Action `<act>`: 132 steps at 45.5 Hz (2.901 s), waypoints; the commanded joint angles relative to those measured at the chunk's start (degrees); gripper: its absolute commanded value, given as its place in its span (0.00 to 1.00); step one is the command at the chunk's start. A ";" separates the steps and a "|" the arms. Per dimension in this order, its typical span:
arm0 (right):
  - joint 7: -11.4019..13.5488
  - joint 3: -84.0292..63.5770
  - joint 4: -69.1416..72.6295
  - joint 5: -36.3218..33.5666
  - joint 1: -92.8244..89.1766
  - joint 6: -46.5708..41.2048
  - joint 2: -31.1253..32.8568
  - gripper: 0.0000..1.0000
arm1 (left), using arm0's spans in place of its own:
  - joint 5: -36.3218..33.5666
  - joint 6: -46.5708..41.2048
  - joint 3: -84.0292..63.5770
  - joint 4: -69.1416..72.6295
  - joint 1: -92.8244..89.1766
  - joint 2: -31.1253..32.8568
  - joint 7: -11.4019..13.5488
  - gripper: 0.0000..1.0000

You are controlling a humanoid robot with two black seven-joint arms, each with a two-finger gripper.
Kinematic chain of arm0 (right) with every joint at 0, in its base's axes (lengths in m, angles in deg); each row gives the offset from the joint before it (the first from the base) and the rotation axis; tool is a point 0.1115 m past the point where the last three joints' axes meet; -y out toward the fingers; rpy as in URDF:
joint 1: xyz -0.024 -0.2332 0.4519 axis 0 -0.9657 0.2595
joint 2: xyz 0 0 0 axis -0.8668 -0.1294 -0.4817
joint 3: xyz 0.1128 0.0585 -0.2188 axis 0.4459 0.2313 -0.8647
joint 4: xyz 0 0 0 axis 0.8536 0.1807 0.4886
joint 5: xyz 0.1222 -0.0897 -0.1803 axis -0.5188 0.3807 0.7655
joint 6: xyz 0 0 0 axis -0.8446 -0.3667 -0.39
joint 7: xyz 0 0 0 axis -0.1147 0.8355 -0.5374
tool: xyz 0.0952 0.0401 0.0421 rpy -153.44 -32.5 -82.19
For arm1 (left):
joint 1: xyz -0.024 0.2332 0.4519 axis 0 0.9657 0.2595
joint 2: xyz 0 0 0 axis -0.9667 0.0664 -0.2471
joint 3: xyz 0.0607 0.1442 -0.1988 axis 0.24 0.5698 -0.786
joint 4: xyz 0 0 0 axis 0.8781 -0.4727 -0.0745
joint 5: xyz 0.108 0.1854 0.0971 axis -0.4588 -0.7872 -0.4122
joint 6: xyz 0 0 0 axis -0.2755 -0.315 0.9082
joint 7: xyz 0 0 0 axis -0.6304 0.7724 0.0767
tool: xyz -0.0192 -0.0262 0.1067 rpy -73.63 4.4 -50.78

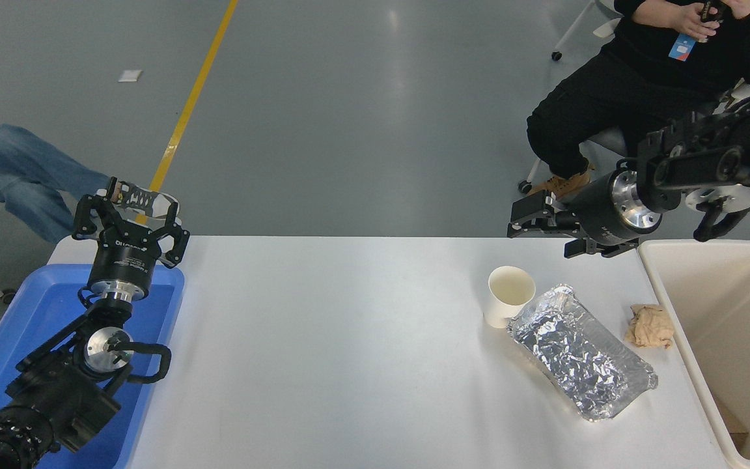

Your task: Pick up paper cup place in dustbin

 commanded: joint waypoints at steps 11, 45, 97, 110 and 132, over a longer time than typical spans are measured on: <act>0.05 -2.26 -8.82 -0.84 -15.06 9.16 -3.45 1.00 | 0.00 0.05 0.00 0.00 0.01 0.00 0.00 0.99; 0.23 -4.64 -15.85 -9.19 -25.17 19.71 -6.70 0.98 | 0.00 0.05 0.00 0.00 -0.08 0.00 0.00 0.99; -0.39 -2.44 -15.59 -13.32 -27.46 23.67 -8.20 0.00 | 0.00 0.05 0.00 0.00 0.01 0.00 0.00 0.99; -0.65 -2.53 -15.06 -13.32 -23.51 23.05 -7.67 0.00 | 0.00 0.05 0.00 0.00 0.01 0.00 0.00 0.99; -1.27 3.71 -10.23 -13.15 -5.06 10.14 9.19 0.00 | 0.00 0.05 0.00 0.00 0.01 0.00 0.00 0.99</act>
